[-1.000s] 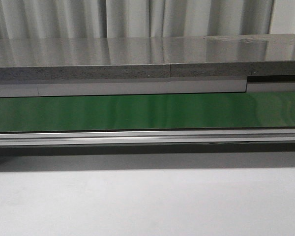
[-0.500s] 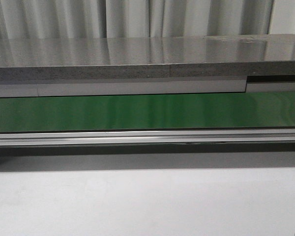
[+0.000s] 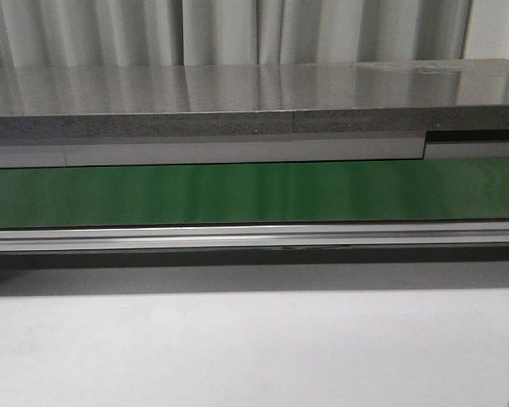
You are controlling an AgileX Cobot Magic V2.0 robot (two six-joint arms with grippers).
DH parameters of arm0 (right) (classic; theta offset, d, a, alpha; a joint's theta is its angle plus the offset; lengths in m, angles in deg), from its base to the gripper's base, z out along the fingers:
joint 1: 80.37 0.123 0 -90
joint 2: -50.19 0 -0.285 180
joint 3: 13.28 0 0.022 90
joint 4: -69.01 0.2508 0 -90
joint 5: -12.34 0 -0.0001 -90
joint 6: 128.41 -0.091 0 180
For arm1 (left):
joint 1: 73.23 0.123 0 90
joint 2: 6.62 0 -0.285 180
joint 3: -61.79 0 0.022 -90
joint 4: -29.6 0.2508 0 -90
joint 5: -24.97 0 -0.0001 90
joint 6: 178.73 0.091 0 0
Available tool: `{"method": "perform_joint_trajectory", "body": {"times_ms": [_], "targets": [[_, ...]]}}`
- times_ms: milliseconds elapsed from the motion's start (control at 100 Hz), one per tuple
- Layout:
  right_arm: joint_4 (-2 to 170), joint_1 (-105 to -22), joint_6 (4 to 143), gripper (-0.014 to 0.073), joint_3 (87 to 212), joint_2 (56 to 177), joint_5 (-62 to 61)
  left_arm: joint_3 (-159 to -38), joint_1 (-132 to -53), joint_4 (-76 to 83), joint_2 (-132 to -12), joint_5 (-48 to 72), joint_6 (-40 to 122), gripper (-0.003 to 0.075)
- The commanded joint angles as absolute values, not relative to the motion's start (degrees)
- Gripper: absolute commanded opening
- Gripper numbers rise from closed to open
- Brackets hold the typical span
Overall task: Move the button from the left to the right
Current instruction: 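Grasp the button with the right gripper and lift it off the belt, then place the button into the green tray and open the right gripper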
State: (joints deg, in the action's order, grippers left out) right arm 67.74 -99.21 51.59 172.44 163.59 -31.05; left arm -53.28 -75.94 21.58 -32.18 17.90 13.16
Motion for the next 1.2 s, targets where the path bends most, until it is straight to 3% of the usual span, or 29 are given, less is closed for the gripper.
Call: {"method": "perform_joint_trajectory", "body": {"times_ms": [0,300,630,1000,1190], "targets": [[68.6,-98.3,52.2,0.0477,174.1,157.2,-27.8,-54.8,-76.4,21.2,-32.6,22.9,13.1,-0.0019],[68.6,-90.5,52.3,0.0477,170.3,146.1,-22.3,-54.8,-76.4,21.2,-32.6,22.9,13.1,-0.0019],[68.6,-82.0,52.3,0.0477,151.1,129.9,-7.6,-54.8,-76.4,21.2,-32.6,22.9,13.1,-0.0019],[68.6,-81.7,52.3,0.0477,128.6,106.9,4.6,-54.8,-76.4,21.2,-32.6,22.9,13.1,-0.0019],[68.6,-81.7,52.3,0.0477,122.0,94.5,3.2,-54.8,-76.4,21.2,-32.6,22.9,13.1,-0.0019]]}}
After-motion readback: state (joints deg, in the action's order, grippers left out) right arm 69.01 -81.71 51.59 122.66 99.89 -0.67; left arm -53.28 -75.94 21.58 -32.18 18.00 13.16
